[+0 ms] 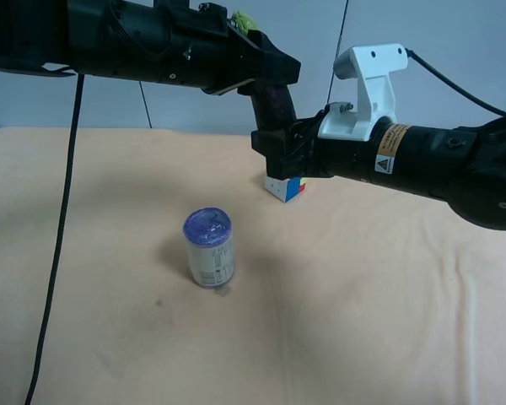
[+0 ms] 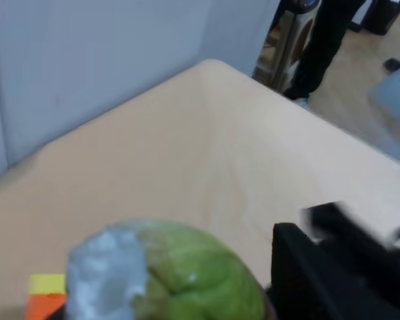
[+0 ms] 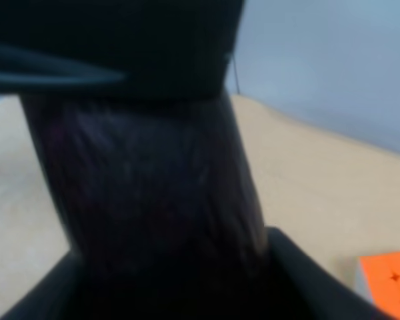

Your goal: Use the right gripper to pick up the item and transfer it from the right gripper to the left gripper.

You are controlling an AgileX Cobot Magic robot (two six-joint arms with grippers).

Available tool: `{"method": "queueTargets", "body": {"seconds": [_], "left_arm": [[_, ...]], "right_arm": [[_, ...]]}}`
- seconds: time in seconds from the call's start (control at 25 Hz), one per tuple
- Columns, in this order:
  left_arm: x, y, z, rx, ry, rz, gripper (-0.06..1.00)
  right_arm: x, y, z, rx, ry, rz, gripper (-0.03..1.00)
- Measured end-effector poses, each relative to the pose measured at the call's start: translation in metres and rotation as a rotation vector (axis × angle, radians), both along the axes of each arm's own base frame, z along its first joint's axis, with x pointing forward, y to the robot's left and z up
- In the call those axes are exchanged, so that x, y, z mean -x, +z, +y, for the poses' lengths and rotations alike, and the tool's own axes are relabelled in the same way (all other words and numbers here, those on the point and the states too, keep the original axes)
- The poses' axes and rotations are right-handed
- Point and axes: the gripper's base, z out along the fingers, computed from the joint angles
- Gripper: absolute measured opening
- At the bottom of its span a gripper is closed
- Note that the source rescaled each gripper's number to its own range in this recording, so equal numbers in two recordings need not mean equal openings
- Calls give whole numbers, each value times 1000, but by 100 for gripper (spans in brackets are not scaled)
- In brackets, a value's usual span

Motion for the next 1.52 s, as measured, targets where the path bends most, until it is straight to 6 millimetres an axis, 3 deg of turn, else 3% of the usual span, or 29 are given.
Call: {"method": "queueTargets", "body": {"seconds": [0.12,0.24,0.48,0.8,1.0,1.16,1.32,1.52], "left_arm": [[-5,-1,5,-35,63,-11,0],[-8,-3,9,-61,111,-18,0],[-12,-5,14,-113,157,-42,0],[-17,-6,22,-198,238,-87,0],[-19,-6,25,-224,268,-101,0],[-19,-6,26,-223,272,-100,0],[-17,-1,27,-222,267,-119,0],[-4,32,34,-212,244,-232,0]], "right_arm": [[5,8,-7,44,-28,19,41],[15,21,-18,104,-70,39,52],[53,60,-57,232,-198,75,54],[141,97,-127,248,-387,142,54],[192,92,-161,231,-444,214,54],[220,87,-175,186,-434,224,54],[230,80,-180,200,-433,272,54],[233,77,-180,227,-422,309,54]]}}
